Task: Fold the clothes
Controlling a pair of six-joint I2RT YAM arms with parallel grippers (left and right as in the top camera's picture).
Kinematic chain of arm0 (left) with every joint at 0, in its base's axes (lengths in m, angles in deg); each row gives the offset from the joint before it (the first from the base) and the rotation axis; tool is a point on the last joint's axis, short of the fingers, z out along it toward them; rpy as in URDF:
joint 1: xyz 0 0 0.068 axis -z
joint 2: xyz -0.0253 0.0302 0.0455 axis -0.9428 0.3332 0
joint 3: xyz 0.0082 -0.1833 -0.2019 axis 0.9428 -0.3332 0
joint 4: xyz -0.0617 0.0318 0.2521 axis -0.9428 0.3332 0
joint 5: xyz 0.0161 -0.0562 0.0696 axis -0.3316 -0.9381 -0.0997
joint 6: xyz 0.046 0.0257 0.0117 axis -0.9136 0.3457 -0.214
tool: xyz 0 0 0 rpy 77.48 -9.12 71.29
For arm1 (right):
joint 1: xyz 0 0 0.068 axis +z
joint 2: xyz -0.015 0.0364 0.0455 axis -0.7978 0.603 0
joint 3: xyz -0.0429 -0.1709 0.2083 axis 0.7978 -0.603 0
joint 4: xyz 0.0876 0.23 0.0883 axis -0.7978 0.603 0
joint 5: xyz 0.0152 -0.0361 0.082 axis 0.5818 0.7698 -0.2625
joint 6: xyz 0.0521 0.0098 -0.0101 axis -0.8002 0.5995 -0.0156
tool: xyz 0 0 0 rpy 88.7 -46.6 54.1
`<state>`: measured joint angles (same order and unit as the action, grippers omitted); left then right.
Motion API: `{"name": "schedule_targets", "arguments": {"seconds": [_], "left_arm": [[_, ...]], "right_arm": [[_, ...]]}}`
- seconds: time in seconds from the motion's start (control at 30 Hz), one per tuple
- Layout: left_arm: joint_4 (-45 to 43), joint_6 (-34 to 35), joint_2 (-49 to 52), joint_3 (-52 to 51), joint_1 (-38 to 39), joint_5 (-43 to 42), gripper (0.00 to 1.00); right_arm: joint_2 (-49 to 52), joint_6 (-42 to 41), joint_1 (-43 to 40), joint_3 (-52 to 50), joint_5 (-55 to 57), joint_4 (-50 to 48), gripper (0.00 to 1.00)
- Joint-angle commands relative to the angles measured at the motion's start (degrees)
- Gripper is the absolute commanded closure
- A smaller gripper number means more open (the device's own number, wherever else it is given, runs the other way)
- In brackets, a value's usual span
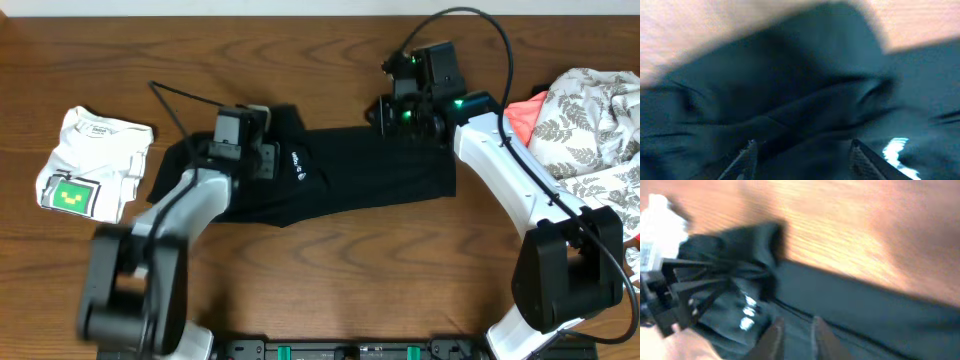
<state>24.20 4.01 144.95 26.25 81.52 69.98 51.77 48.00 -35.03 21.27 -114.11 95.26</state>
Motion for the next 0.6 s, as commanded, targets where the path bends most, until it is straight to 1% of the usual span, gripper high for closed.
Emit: {"name": "schedule_targets", "arguments": {"seconds": [0.0, 0.07, 0.13, 0.17, 0.3, 0.37, 0.43, 0.57], "left_arm": [[1.5, 1.3, -10.3, 0.2, -0.7, 2.3, 0.4], [3.5, 1.3, -13.7, 0.2, -1.3, 3.0, 0.4], [6.3, 1.3, -16.6, 0.2, -2.3, 4.3, 0.39], [6.7, 1.3, -16.9, 0.2, -2.5, 4.5, 0.39], [10.3, 1.7, -17.1, 0.2, -4.5, 4.5, 0.39], [11.9, 3.6, -17.1, 0.2, -5.7, 4.4, 0.38], [13.3, 5.9, -17.1, 0.2, -7.0, 4.4, 0.36], [14.5, 7.3, -17.1, 0.2, -9.6, 4.4, 0.34]], "right_arm": [[0.9, -0.4, 1.0, 0.0, -8.0, -3.9, 0.75], [2.0, -2.7, 1.6, 0.0, -8.5, -7.2, 0.7], [4.7, -5.6, 2.4, 0.0, -10.4, -11.3, 0.67], [5.2, -6.0, 2.4, 0.0, -10.7, -11.7, 0.67], [13.7, -12.5, 3.6, 2.1, -20.0, -19.8, 0.62], [18.1, -13.4, 3.9, 5.5, -22.1, -20.2, 0.6], [22.8, -13.4, 4.2, 11.1, -24.7, -18.9, 0.48], [31.0, -13.4, 4.3, 23.0, -24.4, -12.5, 0.45]]}}
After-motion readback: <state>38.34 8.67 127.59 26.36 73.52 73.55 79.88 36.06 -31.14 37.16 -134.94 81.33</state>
